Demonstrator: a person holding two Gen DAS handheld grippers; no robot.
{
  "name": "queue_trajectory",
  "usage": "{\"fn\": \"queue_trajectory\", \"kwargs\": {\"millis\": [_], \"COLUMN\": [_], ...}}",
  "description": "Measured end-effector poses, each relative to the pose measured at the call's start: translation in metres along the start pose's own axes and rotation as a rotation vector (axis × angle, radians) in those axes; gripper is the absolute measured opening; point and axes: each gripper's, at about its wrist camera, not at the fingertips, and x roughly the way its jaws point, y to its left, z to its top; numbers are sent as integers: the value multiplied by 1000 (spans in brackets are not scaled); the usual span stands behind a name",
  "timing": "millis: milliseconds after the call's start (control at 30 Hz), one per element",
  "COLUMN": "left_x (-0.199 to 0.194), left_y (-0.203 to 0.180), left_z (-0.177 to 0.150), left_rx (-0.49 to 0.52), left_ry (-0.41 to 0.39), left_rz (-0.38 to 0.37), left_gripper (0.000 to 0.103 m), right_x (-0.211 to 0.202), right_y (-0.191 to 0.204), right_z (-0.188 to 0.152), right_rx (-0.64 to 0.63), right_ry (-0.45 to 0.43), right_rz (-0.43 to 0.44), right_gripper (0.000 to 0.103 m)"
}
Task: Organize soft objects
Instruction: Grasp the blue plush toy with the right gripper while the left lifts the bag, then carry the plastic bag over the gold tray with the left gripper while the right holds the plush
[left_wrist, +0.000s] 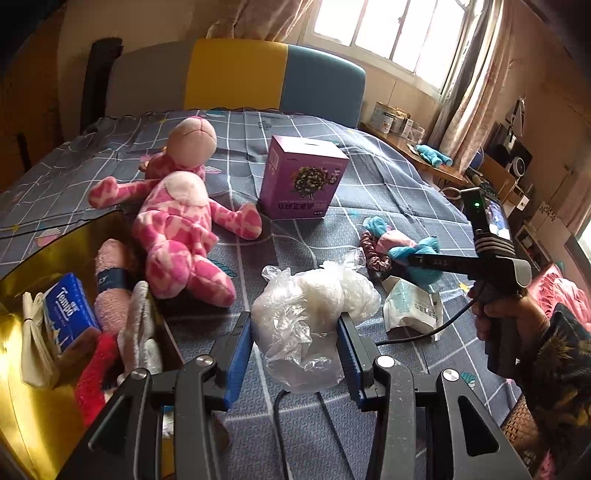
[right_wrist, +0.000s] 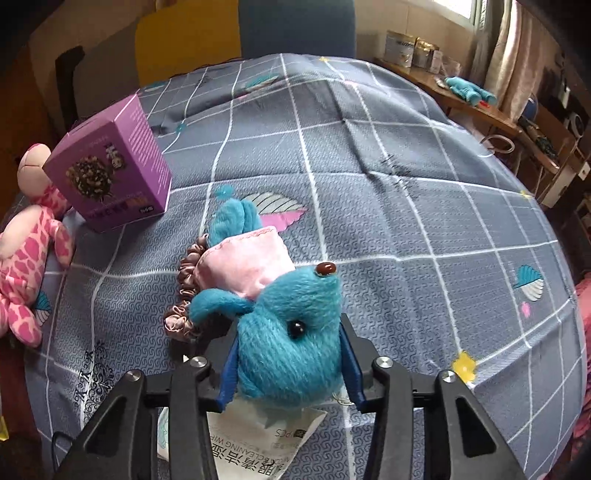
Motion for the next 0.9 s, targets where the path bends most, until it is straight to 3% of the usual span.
{"fn": "queue_trajectory", "kwargs": {"millis": [133, 300, 467, 600, 700, 900], "left_x": [-7, -17, -30, -43, -52, -64], "left_y": [6, 16, 25, 36, 46, 64], "left_z": [-1, -1, -5, -11, -16, -27], "left_rx": [-7, -28, -42, -53, -58, -85], "left_ry": [-13, -34, -58, -73, -86, -100], "left_rz": [13, 32, 56, 91, 117, 158], "left_gripper": [45, 45, 45, 45, 45, 45], "right_x": [-32, -70, -67, -37, -25, -21], "right_y": [-1, 28, 86, 123, 130, 122], "right_z": [2, -6, -36, -65, -75, -75], "right_rx": [25, -35, -144, -192, -209, -175], "right_ry": [-91, -151, -82, 24, 19, 18], "right_rz": [2, 128, 254, 258, 226, 261], "right_gripper": [45, 45, 46, 47, 49, 52]}}
